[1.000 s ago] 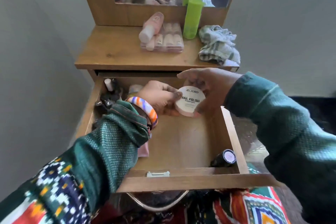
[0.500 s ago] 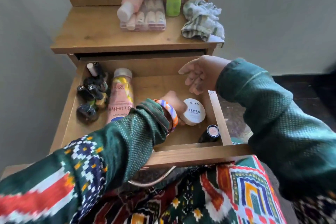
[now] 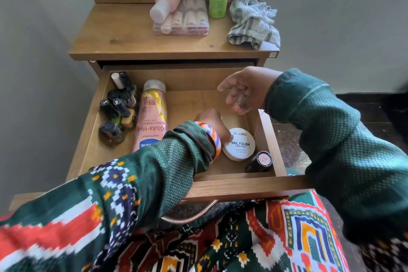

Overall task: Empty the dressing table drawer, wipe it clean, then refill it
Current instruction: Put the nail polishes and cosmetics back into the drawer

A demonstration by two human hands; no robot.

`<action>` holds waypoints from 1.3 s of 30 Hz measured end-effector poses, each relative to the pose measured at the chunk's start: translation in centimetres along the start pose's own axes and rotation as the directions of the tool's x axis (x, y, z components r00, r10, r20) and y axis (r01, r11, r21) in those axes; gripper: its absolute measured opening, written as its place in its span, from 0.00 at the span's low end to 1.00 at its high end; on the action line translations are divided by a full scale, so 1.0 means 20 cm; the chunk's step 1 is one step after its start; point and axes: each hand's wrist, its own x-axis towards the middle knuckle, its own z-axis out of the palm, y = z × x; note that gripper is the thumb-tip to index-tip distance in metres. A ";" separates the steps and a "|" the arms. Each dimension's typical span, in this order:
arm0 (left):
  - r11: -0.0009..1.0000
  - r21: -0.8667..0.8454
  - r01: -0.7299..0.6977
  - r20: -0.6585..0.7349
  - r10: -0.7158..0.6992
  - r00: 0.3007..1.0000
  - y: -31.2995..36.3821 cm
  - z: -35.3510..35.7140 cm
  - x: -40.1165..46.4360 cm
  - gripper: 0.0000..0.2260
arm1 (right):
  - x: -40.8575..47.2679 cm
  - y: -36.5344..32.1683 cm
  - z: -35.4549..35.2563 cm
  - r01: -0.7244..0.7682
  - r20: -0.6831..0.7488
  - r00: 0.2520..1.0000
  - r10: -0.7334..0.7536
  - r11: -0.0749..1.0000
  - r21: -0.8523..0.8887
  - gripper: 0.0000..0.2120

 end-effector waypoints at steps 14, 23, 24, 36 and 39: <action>0.853 0.380 -0.358 0.169 0.317 0.933 -0.02 0.02 -0.04 0.25 | 0.00 -0.05 -0.02 -0.018 -0.001 1.000 0.018 1.000 0.002 0.27; 0.849 0.361 -0.386 0.096 0.377 0.921 -0.01 0.00 -0.04 0.28 | -0.02 -0.03 -0.02 -0.003 -0.006 1.000 0.003 1.000 0.012 0.26; 0.849 0.365 -0.383 0.099 0.374 0.922 -0.01 0.00 -0.04 0.28 | -0.02 -0.04 -0.02 -0.001 -0.007 1.000 0.002 1.000 0.016 0.26; 0.945 0.262 -0.195 -0.434 0.296 0.851 0.04 -0.51 -0.11 0.21 | -0.02 -0.10 -0.12 0.150 -0.340 0.940 -0.031 0.931 0.332 0.15; 0.961 0.203 -0.185 -0.702 0.275 0.657 0.00 -0.73 -0.07 0.21 | -0.03 -0.15 -0.16 0.241 -0.439 0.897 -0.057 0.894 0.377 0.12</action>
